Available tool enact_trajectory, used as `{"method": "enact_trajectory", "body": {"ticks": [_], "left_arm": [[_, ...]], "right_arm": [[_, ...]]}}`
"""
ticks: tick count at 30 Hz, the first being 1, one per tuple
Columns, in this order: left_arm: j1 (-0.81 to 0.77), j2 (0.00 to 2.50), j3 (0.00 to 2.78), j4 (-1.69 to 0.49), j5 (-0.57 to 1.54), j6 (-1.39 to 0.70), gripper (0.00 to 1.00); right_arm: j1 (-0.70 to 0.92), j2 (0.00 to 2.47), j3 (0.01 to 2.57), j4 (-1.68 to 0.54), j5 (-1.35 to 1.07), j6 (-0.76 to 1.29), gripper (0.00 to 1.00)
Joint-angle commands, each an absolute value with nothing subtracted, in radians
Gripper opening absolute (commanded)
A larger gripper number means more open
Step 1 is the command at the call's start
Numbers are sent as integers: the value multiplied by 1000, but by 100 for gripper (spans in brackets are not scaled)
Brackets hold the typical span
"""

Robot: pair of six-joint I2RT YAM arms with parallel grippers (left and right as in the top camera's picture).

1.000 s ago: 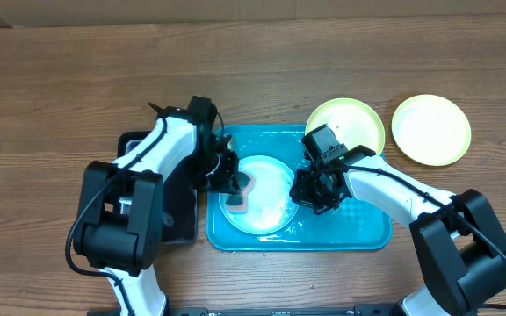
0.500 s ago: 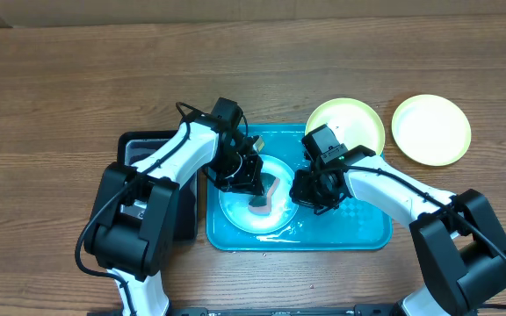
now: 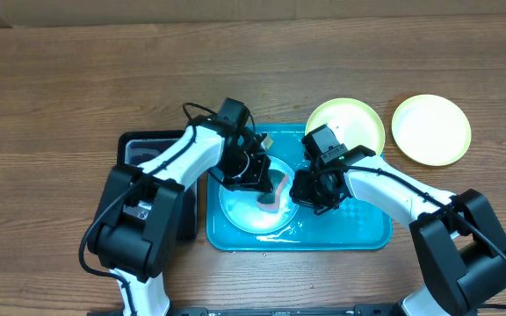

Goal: Clean dirty plates on tray and stack at the side
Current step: 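Scrub the white plate with the sponge while the right gripper holds it, then return the sponge with the left gripper over the soap dish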

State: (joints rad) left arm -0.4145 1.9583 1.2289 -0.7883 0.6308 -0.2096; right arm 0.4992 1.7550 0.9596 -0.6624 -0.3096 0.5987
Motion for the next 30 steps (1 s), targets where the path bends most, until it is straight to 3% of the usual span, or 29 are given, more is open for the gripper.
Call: {"method": "enact_trajectory", "body": {"ticks": [1,6,16,23,30], "left_arm": [[-447,1975,1213,-796,541,-241,4],[-465,1975,1213,-817,403,-249,4],[-465,1975,1213,-973,-130,-478,4],[-464,1974,1259,-1010,-229,-498,4],[-471,1974,1478,-1124,-224,-475,4]], "right_arm": [[504,1761,949,-666,-282,598,4],[504,1761,949,-663,-282,598,4],[504,1761,949,-663,-282,598,4],[504,1761,949,-664,-282,598,4],[504,1761,949,-664,-282,598,4]]}}
